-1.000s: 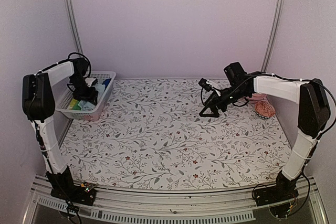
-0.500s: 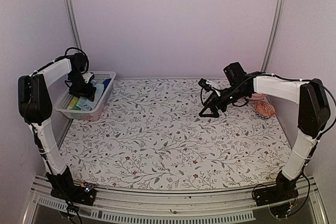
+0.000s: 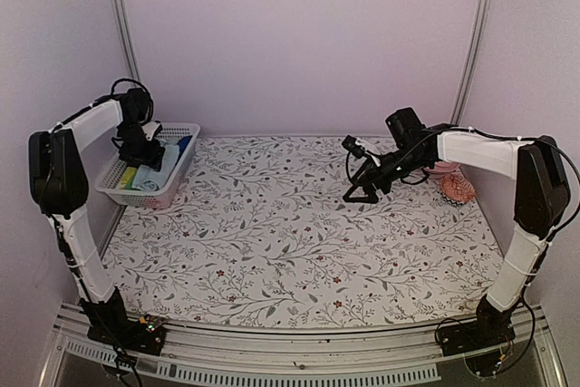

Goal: Roll the towels
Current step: Adjust the towel in the bin.

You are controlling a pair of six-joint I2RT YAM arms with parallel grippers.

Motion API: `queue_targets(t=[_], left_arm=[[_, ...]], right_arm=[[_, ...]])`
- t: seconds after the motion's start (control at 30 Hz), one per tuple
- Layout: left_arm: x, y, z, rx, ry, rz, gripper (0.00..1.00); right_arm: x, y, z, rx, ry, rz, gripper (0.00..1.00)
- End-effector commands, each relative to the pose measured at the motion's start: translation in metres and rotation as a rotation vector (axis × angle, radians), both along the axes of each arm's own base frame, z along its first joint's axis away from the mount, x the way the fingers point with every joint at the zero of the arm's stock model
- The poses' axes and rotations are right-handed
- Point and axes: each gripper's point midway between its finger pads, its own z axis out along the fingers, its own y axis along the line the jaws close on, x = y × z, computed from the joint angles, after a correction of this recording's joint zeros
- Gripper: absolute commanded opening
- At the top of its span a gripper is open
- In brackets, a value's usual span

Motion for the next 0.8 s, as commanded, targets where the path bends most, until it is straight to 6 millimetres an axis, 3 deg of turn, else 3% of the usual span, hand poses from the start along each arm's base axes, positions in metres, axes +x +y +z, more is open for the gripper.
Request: queue_targets(t=[0.0,0.2,0.5,0.77], left_arm=[[0.012,-0.015,0.017,-0.014,-0.091,-0.027,0.77],[0.010,-0.011,-0.002,0.023,-0.030,-0.012,0.73],[0.010,0.001,-0.014,0.086,-0.025,0.022,0.59],[0.003,0.030,-0.025,0.171,-0.006,0.090,0.54]], right_arm=[[-0.005,0.003,0.006,0.013,-0.001,0.020,0.99],[-0.006,0.003,0.010,0.016,-0.008,0.021,0.99],[-0.006,0.003,0.010,0.017,-0.009,0.023,0.99],[-0.007,0.004,0.011,0.020,-0.009,0.025,0.99]])
